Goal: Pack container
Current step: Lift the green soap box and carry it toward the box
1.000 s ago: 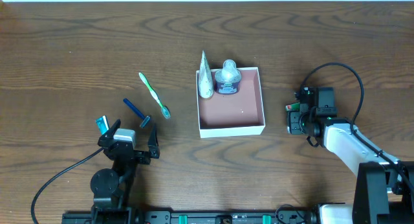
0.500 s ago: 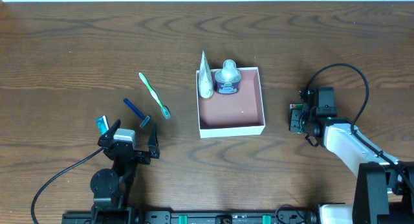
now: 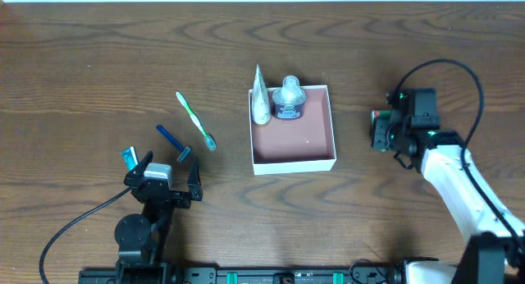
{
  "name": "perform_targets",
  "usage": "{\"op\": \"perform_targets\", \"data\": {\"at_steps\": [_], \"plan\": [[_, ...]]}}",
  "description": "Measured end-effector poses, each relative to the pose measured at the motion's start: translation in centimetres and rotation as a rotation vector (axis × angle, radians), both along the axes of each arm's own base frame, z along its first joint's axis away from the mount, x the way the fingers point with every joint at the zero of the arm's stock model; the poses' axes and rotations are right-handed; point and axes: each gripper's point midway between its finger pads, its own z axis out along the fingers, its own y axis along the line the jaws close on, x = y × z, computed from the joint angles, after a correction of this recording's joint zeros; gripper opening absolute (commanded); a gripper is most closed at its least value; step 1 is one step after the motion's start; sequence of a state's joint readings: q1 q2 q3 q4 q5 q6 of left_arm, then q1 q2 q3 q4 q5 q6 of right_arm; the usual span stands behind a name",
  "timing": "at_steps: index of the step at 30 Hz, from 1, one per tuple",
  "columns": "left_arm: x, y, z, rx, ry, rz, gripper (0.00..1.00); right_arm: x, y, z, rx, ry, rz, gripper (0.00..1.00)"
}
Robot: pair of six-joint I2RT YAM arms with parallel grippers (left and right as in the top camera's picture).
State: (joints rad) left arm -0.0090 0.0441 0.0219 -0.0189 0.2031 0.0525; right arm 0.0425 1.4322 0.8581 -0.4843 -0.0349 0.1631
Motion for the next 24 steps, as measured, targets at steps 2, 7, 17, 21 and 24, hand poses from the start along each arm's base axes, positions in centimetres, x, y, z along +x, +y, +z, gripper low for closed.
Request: {"op": "perform_targets", "data": {"at_steps": [2,7,17,21,24], "plan": [[0.0,0.0,0.0,0.0,0.0,0.0,0.98,0.5,0.5,2.1,0.024,-0.04,0.018,0.35],[0.0,0.0,0.0,0.0,0.0,0.0,0.98,1.2,2.8,7.0,0.132,-0.154,0.095,0.35],[0.0,0.0,0.0,0.0,0.0,0.0,0.98,0.7,9.8,10.3,0.357,-0.218,0.239,0.35],[0.0,0.0,0.0,0.0,0.0,0.0,0.98,0.6,11.7,10.8,0.388,-0.231,0.255,0.35],[0.0,0.0,0.0,0.0,0.0,0.0,0.98,0.8,12.5,10.6,0.396,-0.223,0.234,0.34]]}}
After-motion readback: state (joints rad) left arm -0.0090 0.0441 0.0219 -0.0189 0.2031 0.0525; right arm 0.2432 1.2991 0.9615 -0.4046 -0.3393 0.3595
